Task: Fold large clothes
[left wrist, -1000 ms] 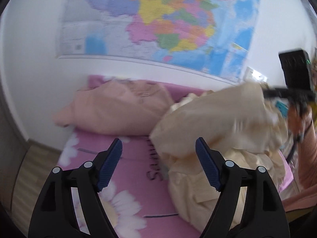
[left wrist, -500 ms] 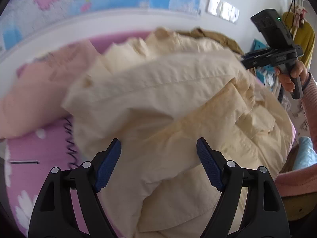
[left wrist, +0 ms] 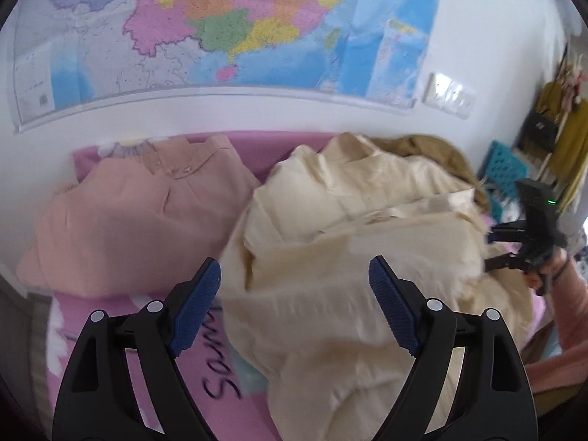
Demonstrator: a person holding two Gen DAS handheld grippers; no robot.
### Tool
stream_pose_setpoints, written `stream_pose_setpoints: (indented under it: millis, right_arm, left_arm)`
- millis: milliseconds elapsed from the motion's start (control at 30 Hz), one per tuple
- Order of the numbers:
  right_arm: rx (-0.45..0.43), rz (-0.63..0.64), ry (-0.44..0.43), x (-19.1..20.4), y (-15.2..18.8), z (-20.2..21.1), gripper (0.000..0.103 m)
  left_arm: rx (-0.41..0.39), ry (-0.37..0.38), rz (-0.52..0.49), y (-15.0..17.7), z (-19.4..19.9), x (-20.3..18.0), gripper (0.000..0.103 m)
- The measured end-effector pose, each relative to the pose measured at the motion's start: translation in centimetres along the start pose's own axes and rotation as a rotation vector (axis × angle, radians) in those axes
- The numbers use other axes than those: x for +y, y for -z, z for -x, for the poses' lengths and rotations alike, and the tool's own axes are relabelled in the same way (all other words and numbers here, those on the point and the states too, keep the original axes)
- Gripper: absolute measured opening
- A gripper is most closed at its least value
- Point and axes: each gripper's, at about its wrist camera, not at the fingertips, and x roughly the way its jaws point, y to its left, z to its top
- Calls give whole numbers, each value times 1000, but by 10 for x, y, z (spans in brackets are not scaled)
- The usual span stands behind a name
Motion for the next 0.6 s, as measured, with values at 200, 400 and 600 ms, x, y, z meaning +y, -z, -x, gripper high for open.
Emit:
stream_pose_setpoints:
  millis: [200,400,600]
  right_arm:
    - [-61,59,14,14,3,28,32]
    - [-77,83,57,20,6,46,28]
    - [-133,43,111,5,2,71,22]
  left_arm:
    - [262,-134,-71,-23,-94,-5,79]
    - [322,-82,-69,-26,-122,-6,19]
    - [192,-88,-77,-62,-96,-22,7]
